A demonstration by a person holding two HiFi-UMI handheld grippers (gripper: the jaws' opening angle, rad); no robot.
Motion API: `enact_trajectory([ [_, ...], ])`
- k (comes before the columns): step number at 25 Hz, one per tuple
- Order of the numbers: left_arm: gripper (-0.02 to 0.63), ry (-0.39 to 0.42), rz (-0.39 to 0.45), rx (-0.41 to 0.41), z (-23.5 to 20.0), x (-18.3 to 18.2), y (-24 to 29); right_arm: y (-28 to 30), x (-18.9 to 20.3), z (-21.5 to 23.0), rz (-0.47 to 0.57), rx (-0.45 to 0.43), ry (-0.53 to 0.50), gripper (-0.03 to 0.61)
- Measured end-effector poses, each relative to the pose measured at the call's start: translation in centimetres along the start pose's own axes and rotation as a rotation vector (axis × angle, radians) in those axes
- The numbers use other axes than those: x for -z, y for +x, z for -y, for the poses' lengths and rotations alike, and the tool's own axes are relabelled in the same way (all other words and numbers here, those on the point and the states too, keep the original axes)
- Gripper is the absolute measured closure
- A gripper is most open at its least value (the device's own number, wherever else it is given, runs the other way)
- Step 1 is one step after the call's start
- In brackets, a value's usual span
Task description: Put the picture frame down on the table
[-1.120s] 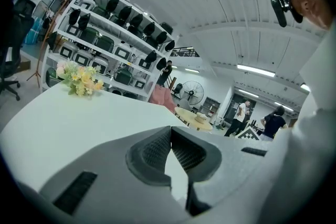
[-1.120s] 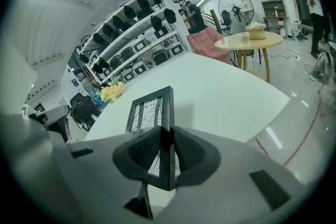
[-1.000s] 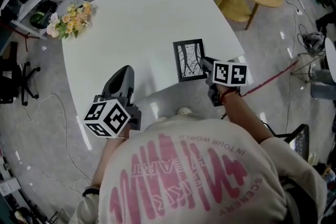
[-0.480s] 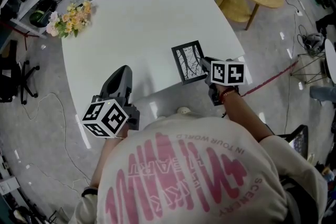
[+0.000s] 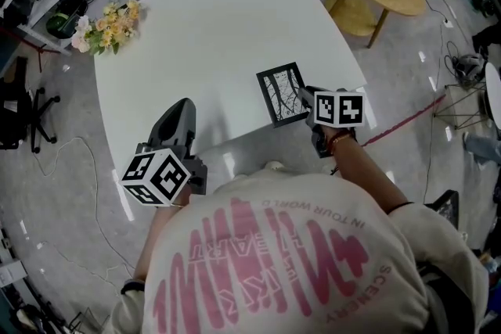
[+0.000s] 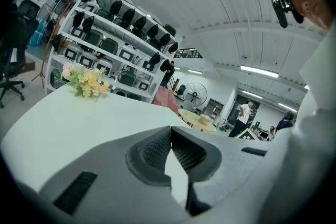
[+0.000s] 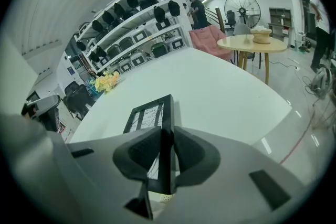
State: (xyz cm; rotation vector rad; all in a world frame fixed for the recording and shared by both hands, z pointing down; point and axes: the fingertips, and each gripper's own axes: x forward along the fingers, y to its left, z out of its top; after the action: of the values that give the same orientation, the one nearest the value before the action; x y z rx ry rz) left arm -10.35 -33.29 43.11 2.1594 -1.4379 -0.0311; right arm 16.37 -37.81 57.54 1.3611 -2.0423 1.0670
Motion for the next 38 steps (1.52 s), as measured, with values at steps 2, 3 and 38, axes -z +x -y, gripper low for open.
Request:
enact_trajectory([
  [2, 0.609, -0.001, 0.003, -0.001, 0.01, 0.1, -0.03, 0.09, -0.01, 0.06, 0.001, 0.001, -0.002, 0.497],
  [3, 0.61, -0.001, 0.003, -0.002, 0.01, 0.15, -0.05, 0.15, 0.0, 0.08, 0.001, 0.001, -0.002, 0.497],
  [38, 0.611, -0.017, 0.0, -0.024, -0.36, 0.55, -0.91, 0.42, 0.76, 0.32, -0.017, 0.02, 0.027, 0.502],
])
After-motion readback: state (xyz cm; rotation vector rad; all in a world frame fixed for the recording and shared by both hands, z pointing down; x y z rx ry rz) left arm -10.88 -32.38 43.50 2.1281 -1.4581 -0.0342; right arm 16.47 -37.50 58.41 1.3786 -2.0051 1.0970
